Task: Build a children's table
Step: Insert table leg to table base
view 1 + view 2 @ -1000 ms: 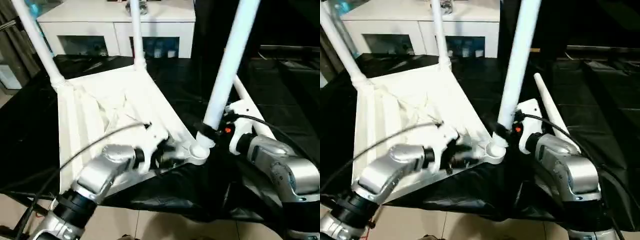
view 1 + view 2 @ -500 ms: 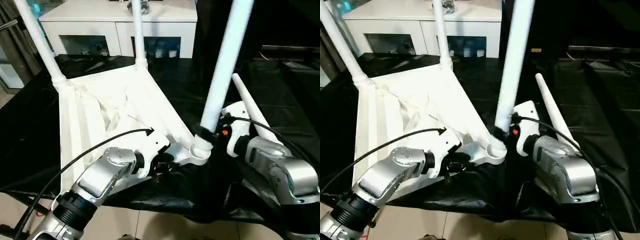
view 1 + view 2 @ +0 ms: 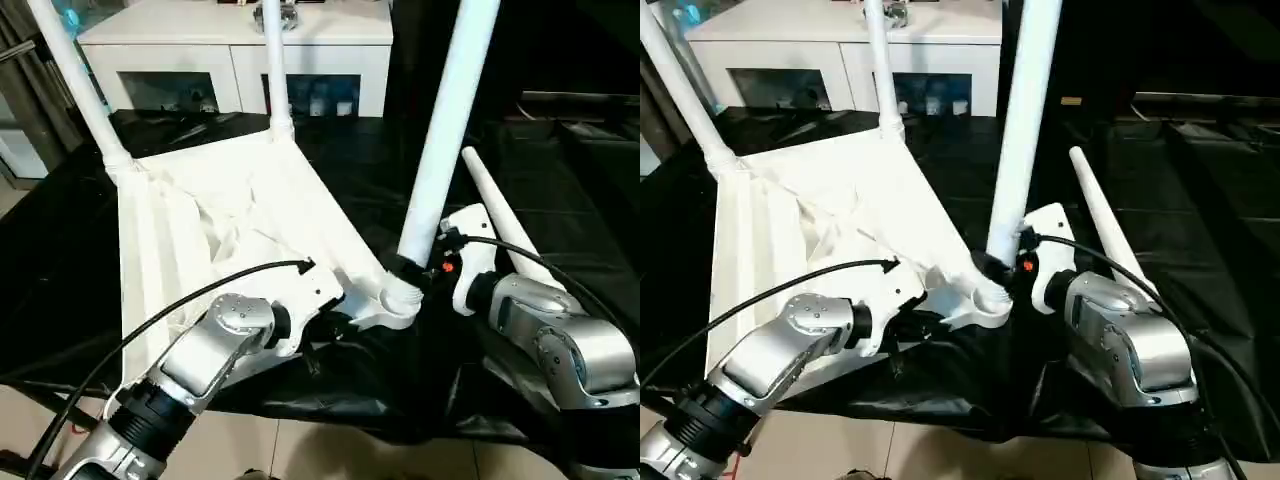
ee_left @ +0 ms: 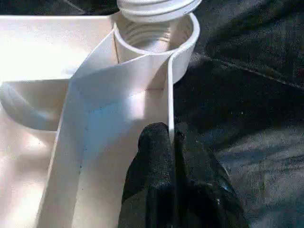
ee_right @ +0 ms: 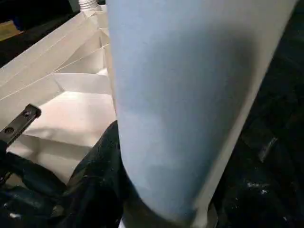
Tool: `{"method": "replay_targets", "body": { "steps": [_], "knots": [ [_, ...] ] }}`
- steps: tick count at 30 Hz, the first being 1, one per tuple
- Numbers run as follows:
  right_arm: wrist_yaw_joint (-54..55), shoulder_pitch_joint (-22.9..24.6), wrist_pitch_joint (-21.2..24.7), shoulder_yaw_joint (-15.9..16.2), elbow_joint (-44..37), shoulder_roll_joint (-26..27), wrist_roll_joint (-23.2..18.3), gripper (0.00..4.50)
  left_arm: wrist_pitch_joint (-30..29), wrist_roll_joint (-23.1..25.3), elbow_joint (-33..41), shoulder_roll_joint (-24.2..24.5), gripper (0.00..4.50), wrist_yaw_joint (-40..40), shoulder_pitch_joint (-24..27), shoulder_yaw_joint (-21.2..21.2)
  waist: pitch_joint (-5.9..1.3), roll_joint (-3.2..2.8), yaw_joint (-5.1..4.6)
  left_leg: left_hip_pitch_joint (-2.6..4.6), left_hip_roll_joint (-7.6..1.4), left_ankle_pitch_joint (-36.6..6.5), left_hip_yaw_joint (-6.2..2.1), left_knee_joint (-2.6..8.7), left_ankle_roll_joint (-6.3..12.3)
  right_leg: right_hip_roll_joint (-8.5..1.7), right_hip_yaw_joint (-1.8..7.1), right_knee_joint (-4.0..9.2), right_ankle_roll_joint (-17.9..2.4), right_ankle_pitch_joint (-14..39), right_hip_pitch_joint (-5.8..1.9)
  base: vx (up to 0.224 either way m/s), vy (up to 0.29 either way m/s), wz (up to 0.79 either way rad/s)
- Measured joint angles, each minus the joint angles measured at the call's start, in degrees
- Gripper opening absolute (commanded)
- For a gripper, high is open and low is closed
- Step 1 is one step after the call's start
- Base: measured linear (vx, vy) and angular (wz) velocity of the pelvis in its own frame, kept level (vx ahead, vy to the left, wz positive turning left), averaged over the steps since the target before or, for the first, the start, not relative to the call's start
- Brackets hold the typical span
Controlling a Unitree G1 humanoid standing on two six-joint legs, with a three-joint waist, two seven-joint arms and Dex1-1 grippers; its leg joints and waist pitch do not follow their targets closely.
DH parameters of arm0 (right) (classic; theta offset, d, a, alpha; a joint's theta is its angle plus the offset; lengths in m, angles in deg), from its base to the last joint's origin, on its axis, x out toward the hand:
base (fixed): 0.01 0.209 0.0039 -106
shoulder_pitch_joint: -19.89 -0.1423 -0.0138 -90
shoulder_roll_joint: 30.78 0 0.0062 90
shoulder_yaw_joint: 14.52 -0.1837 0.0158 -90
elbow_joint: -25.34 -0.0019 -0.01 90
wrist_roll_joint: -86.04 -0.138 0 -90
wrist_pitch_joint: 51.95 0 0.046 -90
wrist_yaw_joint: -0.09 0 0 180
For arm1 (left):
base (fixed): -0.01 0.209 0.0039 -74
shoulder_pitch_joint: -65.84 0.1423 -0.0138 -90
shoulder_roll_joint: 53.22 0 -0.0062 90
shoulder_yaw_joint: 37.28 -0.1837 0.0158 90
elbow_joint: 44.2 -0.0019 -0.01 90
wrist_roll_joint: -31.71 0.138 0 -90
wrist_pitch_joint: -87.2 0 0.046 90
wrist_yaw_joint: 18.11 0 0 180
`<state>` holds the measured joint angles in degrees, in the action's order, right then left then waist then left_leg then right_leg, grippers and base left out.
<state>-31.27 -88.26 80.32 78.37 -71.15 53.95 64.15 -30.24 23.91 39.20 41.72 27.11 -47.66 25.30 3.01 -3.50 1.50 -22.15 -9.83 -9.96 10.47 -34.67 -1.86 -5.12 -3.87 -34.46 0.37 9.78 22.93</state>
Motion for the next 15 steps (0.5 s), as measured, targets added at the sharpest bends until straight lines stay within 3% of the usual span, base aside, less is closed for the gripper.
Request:
{"method": "replay_targets", "body": {
  "steps": [6,15],
  "knots": [
    [-2.18,-2.00,-0.54,2.24,2.37,0.02,0.29,1.97,3.20,0.01,-3.52,0.43,0.00,1.92,-0.70,1.75,-0.01,-0.01,-0.20,0.02,0.00,0.00,0.00,0.02,0.00,0.00,0.00,-0.01,0.00,-0.01,0.00,0.000,0.000,0.00],
    [-3.02,-6.52,-6.10,3.78,11.63,0.66,3.90,1.97,7.43,-0.91,-9.52,-0.63,0.00,4.05,-1.89,4.87,0.01,0.03,-1.08,-0.01,0.00,0.00,0.01,0.02,0.00,0.00,0.01,-0.01,-0.03,-0.03,0.01,0.000,0.000,0.00]
  ]
}}
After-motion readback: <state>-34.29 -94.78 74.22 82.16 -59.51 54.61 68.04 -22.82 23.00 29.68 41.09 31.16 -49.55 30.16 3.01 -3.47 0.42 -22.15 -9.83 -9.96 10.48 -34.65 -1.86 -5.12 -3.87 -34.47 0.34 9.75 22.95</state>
